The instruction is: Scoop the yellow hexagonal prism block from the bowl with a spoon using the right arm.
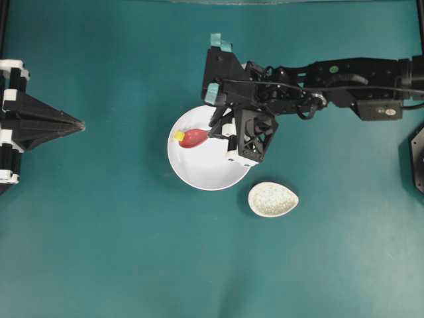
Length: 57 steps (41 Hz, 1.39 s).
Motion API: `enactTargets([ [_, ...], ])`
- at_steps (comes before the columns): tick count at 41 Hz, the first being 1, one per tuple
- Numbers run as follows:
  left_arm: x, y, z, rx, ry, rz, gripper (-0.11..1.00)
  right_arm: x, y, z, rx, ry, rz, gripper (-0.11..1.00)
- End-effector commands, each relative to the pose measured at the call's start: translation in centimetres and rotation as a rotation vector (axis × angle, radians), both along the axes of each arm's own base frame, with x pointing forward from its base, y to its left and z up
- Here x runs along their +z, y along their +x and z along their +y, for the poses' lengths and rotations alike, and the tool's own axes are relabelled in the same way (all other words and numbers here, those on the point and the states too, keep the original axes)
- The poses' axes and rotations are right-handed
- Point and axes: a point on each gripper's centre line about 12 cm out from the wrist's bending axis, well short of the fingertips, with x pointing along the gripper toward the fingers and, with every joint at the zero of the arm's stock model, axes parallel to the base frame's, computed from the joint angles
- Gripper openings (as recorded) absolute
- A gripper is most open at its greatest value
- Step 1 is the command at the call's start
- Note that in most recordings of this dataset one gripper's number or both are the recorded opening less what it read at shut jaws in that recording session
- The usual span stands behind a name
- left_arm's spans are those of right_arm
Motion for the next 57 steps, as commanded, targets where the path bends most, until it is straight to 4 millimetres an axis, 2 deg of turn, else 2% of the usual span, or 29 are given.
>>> enactTargets([
  [1, 0.8, 0.2, 0.0, -0.002, 0.004, -0.025, -0.01, 1.9, -0.2, 0.1, -0.003, -0.017, -0.069, 0.23],
  [21, 0.8, 0.2, 0.0, -0.001, 0.005, -0.025, -0.01, 1.7, -0.6, 0.3, -0.008, -0.025, -0.094, 0.23],
  [37, 0.8, 0.2, 0.0, -0.001, 0.005, -0.025, -0.01, 0.8, -1.0, 0.3, -0.027, -0.046, -0.136, 0.23],
  [57, 0.8, 0.2, 0.0, -0.001, 0.005, -0.025, -0.01, 0.1, -1.2, 1.5, -0.025, -0.076, -0.217, 0.23],
])
